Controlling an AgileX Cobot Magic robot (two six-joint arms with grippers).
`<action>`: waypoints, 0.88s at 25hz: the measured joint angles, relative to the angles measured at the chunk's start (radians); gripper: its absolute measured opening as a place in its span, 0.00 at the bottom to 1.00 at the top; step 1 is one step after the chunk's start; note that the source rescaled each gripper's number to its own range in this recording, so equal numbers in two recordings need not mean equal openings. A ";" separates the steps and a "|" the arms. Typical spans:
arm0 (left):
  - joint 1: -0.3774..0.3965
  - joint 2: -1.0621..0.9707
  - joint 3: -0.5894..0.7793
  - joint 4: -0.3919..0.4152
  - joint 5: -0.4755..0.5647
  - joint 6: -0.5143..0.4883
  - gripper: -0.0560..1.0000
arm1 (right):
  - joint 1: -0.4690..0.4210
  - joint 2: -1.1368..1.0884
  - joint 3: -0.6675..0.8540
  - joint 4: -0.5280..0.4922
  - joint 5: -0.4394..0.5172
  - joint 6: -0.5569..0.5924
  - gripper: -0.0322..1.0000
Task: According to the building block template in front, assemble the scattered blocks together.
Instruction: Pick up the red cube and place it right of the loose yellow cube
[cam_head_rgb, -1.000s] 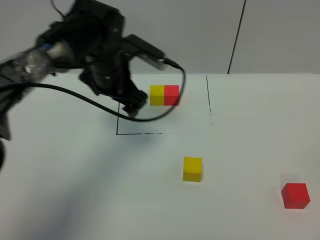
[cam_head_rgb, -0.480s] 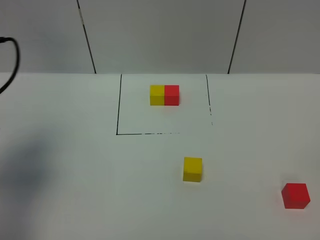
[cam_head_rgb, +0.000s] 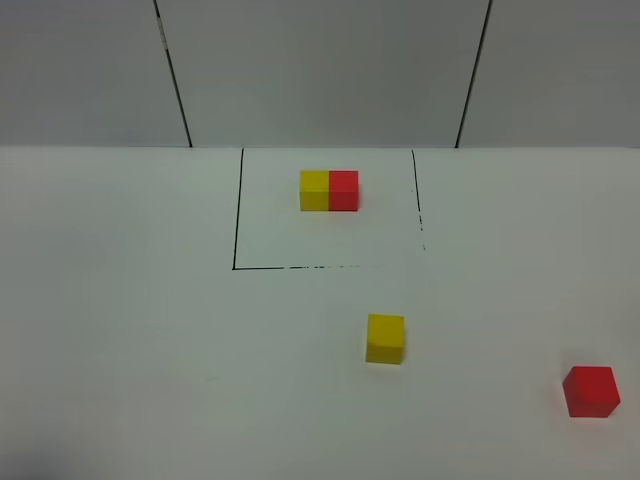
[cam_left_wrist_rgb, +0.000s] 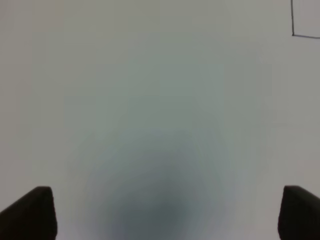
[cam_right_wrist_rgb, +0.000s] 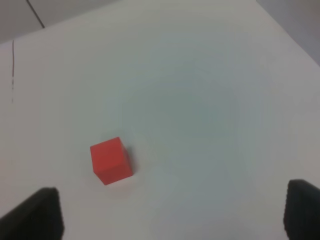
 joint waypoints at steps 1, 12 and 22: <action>0.000 -0.042 0.024 0.000 0.000 0.000 0.86 | 0.000 0.000 0.000 0.000 0.000 0.000 0.77; 0.000 -0.341 0.252 -0.184 -0.009 0.119 0.80 | 0.000 0.000 0.000 0.000 0.000 0.000 0.77; 0.000 -0.486 0.306 -0.291 -0.016 0.219 0.62 | 0.000 0.000 0.000 0.000 0.000 0.000 0.77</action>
